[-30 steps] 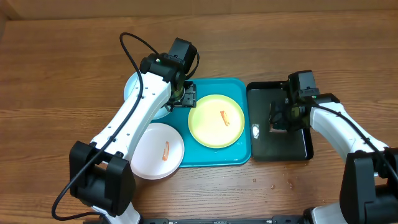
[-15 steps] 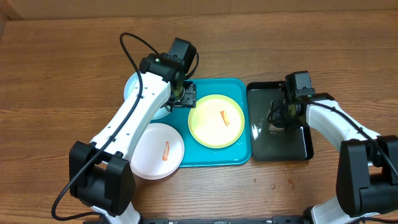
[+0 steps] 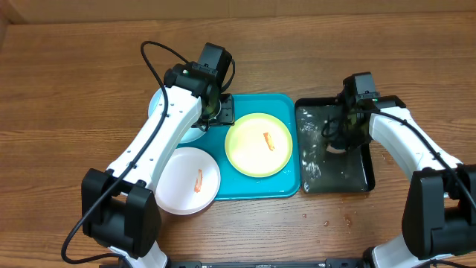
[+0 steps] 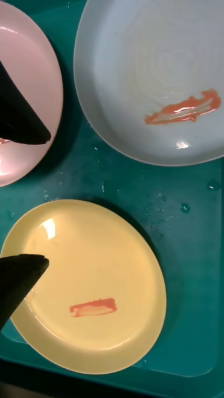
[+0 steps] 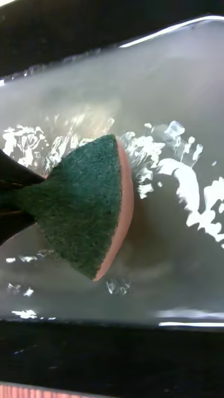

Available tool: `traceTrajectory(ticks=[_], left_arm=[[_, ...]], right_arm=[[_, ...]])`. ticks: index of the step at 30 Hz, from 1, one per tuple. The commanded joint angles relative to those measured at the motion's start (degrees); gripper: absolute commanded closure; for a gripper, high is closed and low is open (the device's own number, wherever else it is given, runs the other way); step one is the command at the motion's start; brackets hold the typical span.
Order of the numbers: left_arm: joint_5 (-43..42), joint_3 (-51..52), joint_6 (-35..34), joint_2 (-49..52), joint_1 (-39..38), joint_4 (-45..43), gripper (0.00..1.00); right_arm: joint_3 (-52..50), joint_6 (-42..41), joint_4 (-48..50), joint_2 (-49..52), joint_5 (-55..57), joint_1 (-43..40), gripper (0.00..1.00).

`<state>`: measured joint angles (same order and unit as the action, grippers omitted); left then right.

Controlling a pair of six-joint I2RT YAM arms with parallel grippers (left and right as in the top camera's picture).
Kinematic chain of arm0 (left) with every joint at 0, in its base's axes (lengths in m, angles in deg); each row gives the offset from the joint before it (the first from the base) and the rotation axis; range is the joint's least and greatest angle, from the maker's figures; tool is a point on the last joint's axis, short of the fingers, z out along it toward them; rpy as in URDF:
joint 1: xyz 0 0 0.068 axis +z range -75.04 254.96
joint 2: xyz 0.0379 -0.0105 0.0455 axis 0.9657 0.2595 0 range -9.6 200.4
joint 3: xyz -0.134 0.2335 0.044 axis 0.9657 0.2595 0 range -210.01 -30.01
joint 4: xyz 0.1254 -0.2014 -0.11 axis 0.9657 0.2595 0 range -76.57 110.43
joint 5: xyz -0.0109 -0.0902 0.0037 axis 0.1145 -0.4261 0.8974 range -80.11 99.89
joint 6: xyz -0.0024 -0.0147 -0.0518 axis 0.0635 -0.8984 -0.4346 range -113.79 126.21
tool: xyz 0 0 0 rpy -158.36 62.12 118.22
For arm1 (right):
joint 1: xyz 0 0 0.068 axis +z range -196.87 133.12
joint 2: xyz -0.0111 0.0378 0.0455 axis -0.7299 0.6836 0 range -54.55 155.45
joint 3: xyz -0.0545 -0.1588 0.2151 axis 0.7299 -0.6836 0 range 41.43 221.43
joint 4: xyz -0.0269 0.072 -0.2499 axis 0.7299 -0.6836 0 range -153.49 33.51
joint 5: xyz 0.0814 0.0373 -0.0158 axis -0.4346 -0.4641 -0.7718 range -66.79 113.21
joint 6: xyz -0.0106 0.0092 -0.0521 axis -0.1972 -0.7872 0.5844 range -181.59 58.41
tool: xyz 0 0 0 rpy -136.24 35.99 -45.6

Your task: Clean dirty plates on tray and stack at the side

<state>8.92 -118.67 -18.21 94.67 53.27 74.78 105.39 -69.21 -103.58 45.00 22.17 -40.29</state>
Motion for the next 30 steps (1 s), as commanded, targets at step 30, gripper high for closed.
traceTrajectory(ticks=[30], left_arm=[[-6.6,25.0,-3.5,0.7,-0.5,-24.3,0.72]], right_arm=[[0.9,0.3,-0.6,-0.2,1.0,0.2,0.96]])
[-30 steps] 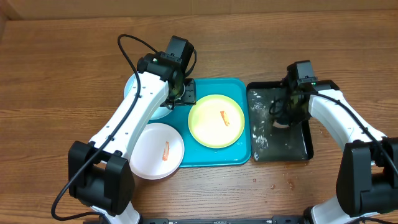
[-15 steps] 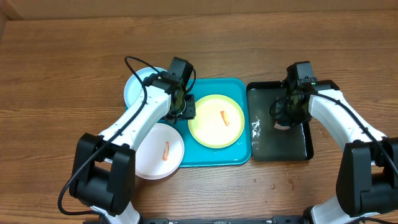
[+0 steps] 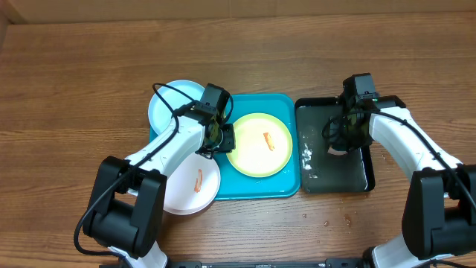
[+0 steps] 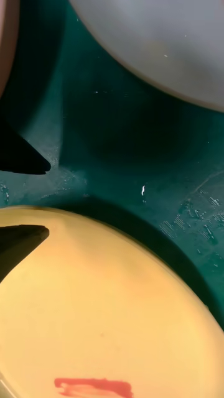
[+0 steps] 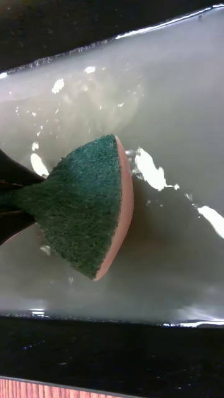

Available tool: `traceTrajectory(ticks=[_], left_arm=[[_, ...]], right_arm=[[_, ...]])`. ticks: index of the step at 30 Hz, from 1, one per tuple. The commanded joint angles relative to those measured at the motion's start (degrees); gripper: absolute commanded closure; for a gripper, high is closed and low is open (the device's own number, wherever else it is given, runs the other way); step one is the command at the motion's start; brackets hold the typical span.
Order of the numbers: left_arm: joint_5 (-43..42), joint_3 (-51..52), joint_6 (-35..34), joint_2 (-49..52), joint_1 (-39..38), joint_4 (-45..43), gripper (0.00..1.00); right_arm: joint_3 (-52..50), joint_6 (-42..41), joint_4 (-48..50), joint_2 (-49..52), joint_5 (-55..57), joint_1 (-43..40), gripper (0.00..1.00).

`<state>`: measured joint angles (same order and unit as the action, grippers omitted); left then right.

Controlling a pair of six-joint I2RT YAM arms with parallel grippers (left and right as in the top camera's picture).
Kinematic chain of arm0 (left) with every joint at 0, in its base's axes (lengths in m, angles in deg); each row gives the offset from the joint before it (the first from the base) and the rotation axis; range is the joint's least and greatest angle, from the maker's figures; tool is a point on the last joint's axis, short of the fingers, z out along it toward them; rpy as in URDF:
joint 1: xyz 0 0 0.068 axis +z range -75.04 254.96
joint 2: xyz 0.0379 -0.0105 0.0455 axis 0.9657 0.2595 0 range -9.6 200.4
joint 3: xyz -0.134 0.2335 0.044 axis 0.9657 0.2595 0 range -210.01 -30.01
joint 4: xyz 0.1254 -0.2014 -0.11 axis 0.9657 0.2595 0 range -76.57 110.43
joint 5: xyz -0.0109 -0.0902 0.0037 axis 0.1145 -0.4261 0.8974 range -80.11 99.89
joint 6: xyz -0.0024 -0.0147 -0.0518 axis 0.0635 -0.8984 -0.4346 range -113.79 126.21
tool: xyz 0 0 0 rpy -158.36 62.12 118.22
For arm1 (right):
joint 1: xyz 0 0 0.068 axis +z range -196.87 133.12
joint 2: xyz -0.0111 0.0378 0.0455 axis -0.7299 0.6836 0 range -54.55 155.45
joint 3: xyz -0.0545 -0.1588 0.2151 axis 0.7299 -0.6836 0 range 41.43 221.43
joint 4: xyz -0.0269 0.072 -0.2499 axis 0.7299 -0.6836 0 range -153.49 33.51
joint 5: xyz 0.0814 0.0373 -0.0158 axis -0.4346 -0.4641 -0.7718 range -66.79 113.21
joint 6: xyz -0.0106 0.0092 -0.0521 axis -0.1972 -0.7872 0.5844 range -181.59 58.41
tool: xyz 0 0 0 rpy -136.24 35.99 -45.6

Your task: Clean dirty plates on tray and stack at the side

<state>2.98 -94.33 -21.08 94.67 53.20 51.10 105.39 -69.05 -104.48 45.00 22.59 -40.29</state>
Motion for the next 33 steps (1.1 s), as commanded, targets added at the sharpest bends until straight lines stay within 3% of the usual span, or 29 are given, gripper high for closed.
traceTrajectory(ticks=[1,10,14,24,33], left_arm=[[-0.6,0.6,-0.6,0.7,-0.4,-0.9,0.72],[-0.6,1.6,-0.6,0.8,-0.4,-1.8,0.77],[-0.6,1.6,-0.6,0.8,-0.4,-2.4,0.96],[-0.2,1.6,0.1,0.8,1.0,-4.5,0.96],[-0.2,1.6,-0.2,0.8,1.4,-5.0,0.96]], right_arm=[[0.9,0.2,0.3,-0.2,0.6,0.2,0.96],[0.9,0.2,0.3,-0.2,0.6,0.2,0.96],[0.9,0.2,0.3,-0.2,0.6,0.2,0.96],[2.4,0.4,-1.3,-0.2,-0.1,0.2,0.96],[7.3,0.4,-8.4,-0.2,-0.1,0.2,0.96]])
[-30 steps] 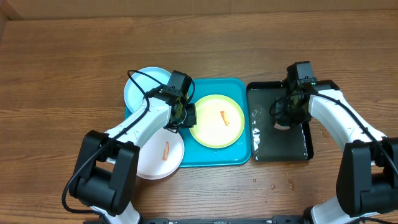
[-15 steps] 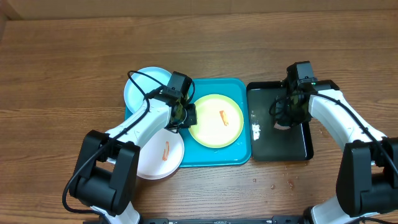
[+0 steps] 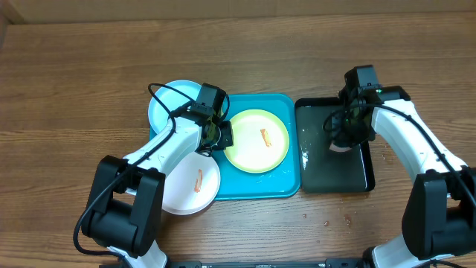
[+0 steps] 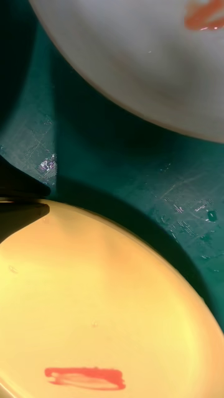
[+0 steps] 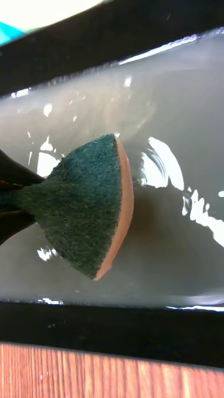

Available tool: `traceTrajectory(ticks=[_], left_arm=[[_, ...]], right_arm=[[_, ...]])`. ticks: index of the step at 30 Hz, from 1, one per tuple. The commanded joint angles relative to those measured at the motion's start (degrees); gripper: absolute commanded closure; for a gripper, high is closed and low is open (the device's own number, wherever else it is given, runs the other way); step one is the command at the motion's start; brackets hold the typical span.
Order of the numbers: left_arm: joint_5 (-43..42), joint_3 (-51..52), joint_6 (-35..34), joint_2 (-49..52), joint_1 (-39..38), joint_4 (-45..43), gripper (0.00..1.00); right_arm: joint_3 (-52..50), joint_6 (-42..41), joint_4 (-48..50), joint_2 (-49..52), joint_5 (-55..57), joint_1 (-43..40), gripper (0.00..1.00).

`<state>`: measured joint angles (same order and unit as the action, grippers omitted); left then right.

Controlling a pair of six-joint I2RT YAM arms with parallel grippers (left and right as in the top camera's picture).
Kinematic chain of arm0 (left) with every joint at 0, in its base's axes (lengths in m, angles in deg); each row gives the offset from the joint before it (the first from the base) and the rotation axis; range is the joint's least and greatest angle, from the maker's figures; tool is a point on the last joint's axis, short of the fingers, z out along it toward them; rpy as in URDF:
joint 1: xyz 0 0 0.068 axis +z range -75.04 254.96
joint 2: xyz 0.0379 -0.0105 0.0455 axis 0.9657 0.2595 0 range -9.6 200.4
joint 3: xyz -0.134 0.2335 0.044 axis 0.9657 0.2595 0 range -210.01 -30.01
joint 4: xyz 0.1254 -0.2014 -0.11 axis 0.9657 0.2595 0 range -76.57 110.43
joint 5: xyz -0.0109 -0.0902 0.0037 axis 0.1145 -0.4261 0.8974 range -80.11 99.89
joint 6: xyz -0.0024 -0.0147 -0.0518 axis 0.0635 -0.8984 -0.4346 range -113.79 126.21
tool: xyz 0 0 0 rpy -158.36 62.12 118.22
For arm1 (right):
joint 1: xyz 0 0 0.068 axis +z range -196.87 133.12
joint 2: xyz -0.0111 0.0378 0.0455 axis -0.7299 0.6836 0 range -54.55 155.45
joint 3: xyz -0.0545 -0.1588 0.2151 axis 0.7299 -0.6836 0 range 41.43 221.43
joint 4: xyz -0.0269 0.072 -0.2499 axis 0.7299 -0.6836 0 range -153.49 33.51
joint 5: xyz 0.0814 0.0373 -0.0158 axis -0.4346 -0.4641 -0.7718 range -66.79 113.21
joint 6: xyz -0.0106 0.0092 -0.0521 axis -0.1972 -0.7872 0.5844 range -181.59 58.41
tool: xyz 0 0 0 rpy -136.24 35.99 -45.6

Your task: Clean dirty plates on tray and stack at the side

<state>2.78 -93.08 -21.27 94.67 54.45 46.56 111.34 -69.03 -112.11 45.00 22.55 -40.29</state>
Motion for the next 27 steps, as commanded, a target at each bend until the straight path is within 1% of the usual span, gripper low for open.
traceTrajectory(ticks=[1,4,9,12,14,21,24,27], left_arm=[[-0.2,0.3,0.0,0.8,0.2,-0.5,0.96],[-0.2,0.3,0.0,0.8,0.2,-0.6,0.96],[-0.2,0.3,0.0,0.8,0.2,-0.6,0.96],[-0.4,0.3,0.0,0.8,0.2,-0.7,0.96],[-0.4,0.3,0.0,0.8,0.2,-0.5,0.96],[-0.4,0.3,0.0,0.8,0.2,-0.5,0.96],[-0.4,0.3,0.0,0.8,0.2,-0.5,0.96],[-0.4,0.3,0.1,0.8,0.2,-0.5,0.96]], right_arm=[[1.1,0.4,-1.0,-0.1,0.0,0.2,0.96],[-0.5,0.2,-0.6,-0.1,0.0,0.2,0.96],[-4.3,-1.8,2.6,-0.1,-0.1,0.2,0.96],[-4.2,-1.8,2.3,-0.1,-0.5,0.2,0.96],[-1.7,-1.7,-0.5,-0.2,-1.1,0.2,0.96],[13.8,-1.5,-14.4,-0.2,-1.3,0.2,0.96],[17.7,-1.1,-16.0,-0.2,-4.9,1.3,0.96],[18.2,-1.2,-14.3,-0.2,-9.5,3.3,0.96]])
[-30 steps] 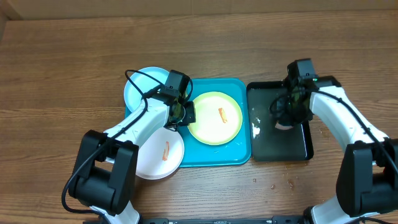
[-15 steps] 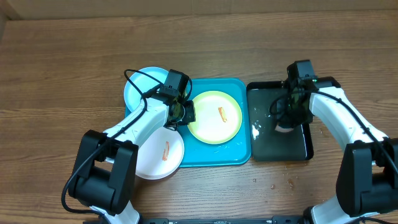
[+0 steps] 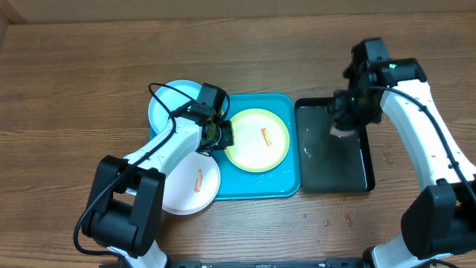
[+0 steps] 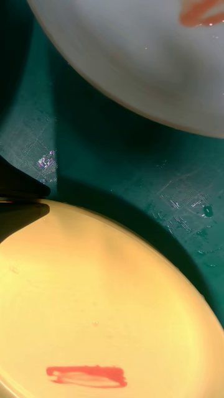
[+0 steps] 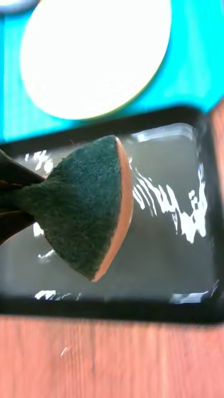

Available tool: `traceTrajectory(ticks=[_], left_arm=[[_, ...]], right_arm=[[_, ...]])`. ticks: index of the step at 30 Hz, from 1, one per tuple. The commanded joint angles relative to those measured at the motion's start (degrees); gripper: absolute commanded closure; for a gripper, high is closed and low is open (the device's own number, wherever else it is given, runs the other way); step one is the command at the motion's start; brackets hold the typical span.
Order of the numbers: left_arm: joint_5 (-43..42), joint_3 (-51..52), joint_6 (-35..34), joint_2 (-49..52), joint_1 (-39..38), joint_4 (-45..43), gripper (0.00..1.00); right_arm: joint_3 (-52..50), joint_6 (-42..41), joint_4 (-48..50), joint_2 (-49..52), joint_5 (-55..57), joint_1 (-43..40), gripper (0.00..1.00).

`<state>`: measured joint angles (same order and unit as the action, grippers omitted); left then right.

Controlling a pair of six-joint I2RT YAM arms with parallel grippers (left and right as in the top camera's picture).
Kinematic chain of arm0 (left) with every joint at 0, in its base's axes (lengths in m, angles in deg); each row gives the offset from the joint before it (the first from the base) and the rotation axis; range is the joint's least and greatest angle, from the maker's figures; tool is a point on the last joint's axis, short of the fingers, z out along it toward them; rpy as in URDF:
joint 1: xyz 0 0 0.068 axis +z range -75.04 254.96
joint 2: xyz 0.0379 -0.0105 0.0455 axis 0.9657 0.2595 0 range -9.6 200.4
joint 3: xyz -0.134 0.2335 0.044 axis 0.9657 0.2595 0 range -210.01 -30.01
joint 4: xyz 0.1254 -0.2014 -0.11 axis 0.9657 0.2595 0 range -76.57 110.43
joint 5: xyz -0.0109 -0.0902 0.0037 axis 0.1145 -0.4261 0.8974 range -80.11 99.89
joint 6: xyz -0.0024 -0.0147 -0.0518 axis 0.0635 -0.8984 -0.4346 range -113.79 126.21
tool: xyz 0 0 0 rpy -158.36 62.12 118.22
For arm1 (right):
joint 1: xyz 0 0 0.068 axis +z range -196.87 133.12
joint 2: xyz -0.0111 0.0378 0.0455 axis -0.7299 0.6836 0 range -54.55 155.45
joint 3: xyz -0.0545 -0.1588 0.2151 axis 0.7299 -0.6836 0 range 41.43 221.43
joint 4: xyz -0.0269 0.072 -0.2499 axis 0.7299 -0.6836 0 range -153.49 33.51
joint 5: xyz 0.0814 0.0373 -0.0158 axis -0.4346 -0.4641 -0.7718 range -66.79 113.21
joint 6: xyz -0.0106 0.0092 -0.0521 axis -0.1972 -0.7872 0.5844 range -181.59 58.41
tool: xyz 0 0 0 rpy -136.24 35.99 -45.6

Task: Clean dirty plates on tray and stack at the side
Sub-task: 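Scrub the yellow plate surface with the sponge in the right gripper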

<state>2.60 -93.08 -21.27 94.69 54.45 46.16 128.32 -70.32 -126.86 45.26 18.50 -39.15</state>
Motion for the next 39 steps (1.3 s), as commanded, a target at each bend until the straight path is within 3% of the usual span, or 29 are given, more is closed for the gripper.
traceTrajectory(ticks=[1,8,16,39], left_arm=[[-0.3,0.3,0.0,0.7,0.2,-0.1,0.96],[-0.3,0.3,0.1,0.8,0.2,0.0,0.96],[-0.7,0.3,0.0,0.8,-0.9,0.0,0.96],[-0.7,0.3,0.1,0.8,-1.0,0.6,0.96]], right_arm=[[1.2,0.0,1.1,-0.4,-6.4,3.3,0.96],[1.1,-0.8,5.6,0.4,-6.0,12.3,0.96],[-1.4,-4.0,12.1,4.9,3.3,20.8,0.96],[-3.3,-3.8,19.6,17.7,5.3,21.9,0.96]])
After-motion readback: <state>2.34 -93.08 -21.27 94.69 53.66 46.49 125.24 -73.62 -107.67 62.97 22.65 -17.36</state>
